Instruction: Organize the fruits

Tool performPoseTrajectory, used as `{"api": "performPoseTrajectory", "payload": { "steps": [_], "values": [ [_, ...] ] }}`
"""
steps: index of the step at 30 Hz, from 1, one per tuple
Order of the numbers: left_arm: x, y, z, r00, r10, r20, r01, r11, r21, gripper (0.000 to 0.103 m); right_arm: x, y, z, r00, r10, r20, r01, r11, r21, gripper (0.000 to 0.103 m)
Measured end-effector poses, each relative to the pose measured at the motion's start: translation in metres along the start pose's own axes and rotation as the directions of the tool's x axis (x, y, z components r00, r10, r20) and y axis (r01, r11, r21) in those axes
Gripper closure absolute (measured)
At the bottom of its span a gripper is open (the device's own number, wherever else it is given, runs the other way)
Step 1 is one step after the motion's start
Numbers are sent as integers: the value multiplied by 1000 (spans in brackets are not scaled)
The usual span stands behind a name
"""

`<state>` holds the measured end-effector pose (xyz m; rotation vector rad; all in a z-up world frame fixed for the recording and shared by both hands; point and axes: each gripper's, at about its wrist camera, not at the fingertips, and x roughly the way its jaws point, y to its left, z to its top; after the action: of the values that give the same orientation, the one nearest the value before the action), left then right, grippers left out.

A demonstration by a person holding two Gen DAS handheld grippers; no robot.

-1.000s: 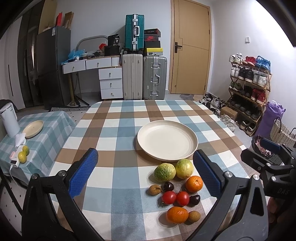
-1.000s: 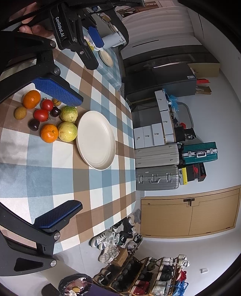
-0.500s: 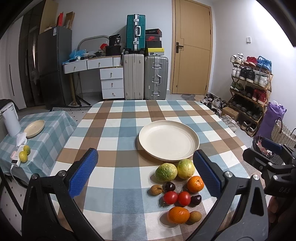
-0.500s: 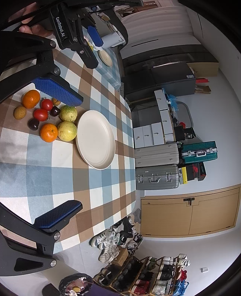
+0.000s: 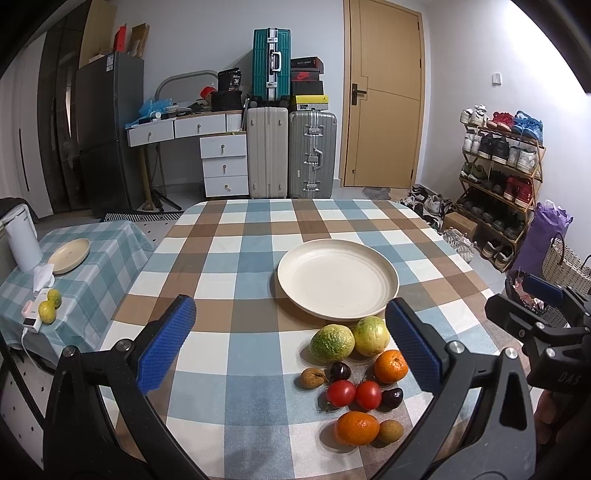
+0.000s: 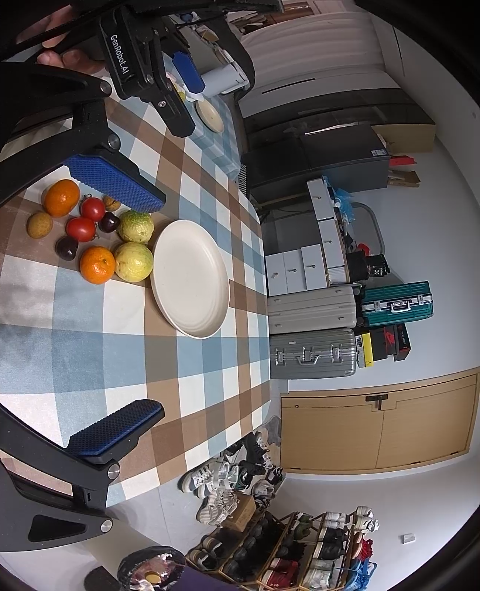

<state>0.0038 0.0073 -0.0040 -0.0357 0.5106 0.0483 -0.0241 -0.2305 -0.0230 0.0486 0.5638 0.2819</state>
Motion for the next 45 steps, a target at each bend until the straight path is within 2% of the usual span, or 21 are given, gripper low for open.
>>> {"api": "performPoseTrajectory", "payload": {
  "steps": [14, 23, 29, 34, 36, 40, 45],
  "values": [
    [7, 3, -3, 999, -3, -32, 3, 1000, -3, 1, 1, 0, -1, 1000, -3, -4, 3, 1000, 2, 0],
    [43, 4, 3, 988, -40, -149, 40, 999, -1, 1, 9, -6, 0, 1000, -4, -31, 4, 1000, 17, 0],
    [86, -4, -1, 958, -89, -274, 98, 995, 21, 1, 19, -13, 4, 999, -6, -46, 7, 1000, 21, 0],
    [124, -5, -14, 916, -116, -384, 131, 991, 14, 1, 28, -23, 7, 998, -7, -57, 8, 999, 31, 0],
    [133, -7, -17, 909, -124, -399, 142, 990, 16, 1, 32, -25, 7, 998, -9, -59, 10, 1000, 26, 0],
    [150, -14, -18, 908, -105, -405, 138, 989, 54, 1, 44, -28, 8, 997, 5, -81, -3, 999, 35, 0],
    [171, -13, -23, 882, -121, -455, 155, 987, 37, 4, 57, -29, 9, 994, 24, -111, -18, 999, 51, 0]
  ]
}}
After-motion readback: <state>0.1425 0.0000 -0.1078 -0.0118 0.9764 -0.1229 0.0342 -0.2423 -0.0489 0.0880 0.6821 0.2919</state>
